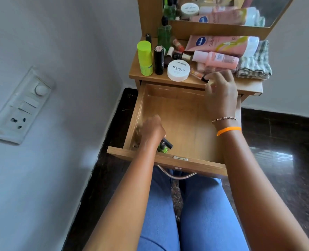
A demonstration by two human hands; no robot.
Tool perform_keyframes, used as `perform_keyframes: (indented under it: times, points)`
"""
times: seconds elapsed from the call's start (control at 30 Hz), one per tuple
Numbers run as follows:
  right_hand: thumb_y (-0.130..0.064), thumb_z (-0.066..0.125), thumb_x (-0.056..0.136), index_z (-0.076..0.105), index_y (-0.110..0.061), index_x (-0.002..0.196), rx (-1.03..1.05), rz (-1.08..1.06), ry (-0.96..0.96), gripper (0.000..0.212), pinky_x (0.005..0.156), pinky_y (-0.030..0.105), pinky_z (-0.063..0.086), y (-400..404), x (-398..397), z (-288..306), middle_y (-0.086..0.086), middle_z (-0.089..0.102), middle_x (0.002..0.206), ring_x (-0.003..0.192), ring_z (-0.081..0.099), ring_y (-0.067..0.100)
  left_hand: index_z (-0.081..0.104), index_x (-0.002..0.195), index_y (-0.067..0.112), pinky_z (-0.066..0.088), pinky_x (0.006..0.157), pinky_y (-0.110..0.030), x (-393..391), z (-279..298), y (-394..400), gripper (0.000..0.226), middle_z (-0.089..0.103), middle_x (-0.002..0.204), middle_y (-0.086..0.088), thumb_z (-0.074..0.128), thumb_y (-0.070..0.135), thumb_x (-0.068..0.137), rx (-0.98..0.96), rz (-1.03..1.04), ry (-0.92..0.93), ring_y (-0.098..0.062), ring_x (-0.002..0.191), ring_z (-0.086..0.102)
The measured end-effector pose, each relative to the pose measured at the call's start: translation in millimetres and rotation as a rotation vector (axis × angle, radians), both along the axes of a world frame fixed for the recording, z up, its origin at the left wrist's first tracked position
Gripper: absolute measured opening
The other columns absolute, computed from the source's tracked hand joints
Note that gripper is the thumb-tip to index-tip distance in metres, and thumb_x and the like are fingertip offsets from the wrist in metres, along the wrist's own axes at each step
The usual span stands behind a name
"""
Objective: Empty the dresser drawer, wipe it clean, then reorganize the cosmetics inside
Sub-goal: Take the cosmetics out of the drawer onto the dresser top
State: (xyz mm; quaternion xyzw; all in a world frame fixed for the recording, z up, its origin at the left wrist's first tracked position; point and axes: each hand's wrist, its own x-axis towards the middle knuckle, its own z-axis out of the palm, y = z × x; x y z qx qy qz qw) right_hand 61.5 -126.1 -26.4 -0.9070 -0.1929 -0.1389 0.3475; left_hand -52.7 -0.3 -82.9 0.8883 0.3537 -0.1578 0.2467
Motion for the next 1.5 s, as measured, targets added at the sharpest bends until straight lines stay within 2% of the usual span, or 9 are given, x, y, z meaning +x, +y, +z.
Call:
perform_keyframes:
  times: [0.17,0.23,0.33,0.5,0.73,1.03,1.23,1.37,1.5]
  points:
    - [-0.009,0.053,0.084,0.069,-0.016,0.090,-0.223,0.277,0.285,0.018,0.078,0.033,0.052,1.5,-44.3,-30.0,0.008,0.063,0.103,0.089,0.061,0.027,0.054,0.111,0.021,0.049,0.054,-0.025,-5.6,16.0,17.1,0.043,0.067,0.094,0.004,0.076,0.013,0.074,-0.226,0.167,-0.162,-0.010,0.073,0.063]
    - [-0.015,0.058,0.086,0.069,-0.016,0.097,-0.353,0.424,0.536,0.016,0.087,0.033,0.049,6.0,-53.4,-37.5,0.008,0.066,0.111,0.100,0.062,0.026,0.055,0.108,0.023,0.055,0.062,-0.028,-7.6,22.8,22.9,0.045,0.069,0.091,0.006,0.079,0.016,0.071,-0.322,0.227,-0.238,-0.010,0.075,0.066]
    - [-0.020,0.067,0.083,0.066,-0.012,0.097,-0.184,0.482,0.734,0.015,0.084,0.033,0.052,13.0,-64.3,-35.7,0.005,0.070,0.097,0.087,0.064,0.019,0.057,0.105,0.023,0.056,0.080,-0.034,-8.3,26.4,25.1,0.048,0.069,0.093,0.003,0.084,0.020,0.065,-0.403,0.294,-0.334,-0.014,0.087,0.066]
    - [-0.013,0.072,0.078,0.069,-0.009,0.090,0.047,0.341,0.512,0.013,0.064,-0.001,0.040,4.3,-67.3,-27.6,-0.004,0.063,0.082,0.067,0.054,-0.001,0.057,0.105,0.025,0.058,0.081,-0.040,-3.6,30.3,15.7,0.047,0.069,0.093,-0.001,0.082,0.034,0.066,-0.522,0.320,-0.390,-0.018,0.091,0.067]
    - [-0.014,0.077,0.070,0.069,-0.012,0.083,0.468,-0.091,0.330,0.015,0.063,0.008,0.043,-36.0,-20.9,4.1,-0.002,0.063,0.076,0.058,0.054,-0.010,0.061,0.107,0.017,0.054,0.083,-0.031,9.7,40.8,-21.0,0.016,0.064,0.102,-0.006,0.060,0.020,0.091,-0.691,0.198,-0.486,-0.011,0.077,0.066]
    - [-0.006,0.067,0.076,0.066,-0.003,0.093,0.215,-0.103,0.125,0.018,0.064,0.013,0.036,-30.1,45.2,16.5,0.014,0.069,0.090,0.074,0.052,0.012,0.064,0.102,0.021,0.050,0.077,-0.025,17.5,35.7,-39.5,0.012,0.060,0.091,0.008,0.059,0.022,0.091,-0.607,0.121,-0.485,-0.009,0.079,0.063]
    - [-0.006,0.069,0.075,0.066,-0.006,0.109,0.238,-0.118,0.084,0.034,0.067,0.002,0.040,-26.8,47.6,14.4,0.009,0.069,0.101,0.074,0.055,0.009,0.064,0.103,0.021,0.042,0.067,-0.018,16.8,35.9,-36.8,0.013,0.059,0.089,0.009,0.057,0.021,0.092,-0.569,0.110,-0.488,-0.007,0.079,0.062]
    - [-0.003,0.067,0.070,0.063,-0.003,0.096,0.331,-0.168,-0.023,0.026,0.066,0.013,0.044,-34.8,18.7,10.9,0.009,0.059,0.095,0.065,0.047,-0.003,0.064,0.098,0.020,0.043,0.069,-0.020,11.0,43.0,-24.5,0.017,0.063,0.097,0.003,0.052,0.010,0.092,-0.511,0.106,-0.474,-0.008,0.077,0.060]
    - [-0.007,0.065,0.074,0.068,-0.014,0.083,0.049,0.198,0.192,0.012,0.070,0.022,0.044,-27.1,-28.0,-10.9,0.006,0.065,0.086,0.070,0.051,0.011,0.067,0.088,0.023,0.042,0.070,-0.025,-7.0,50.7,1.8,0.035,0.066,0.105,0.002,0.043,-0.004,0.090,-0.248,0.024,-0.242,-0.016,0.093,0.062]
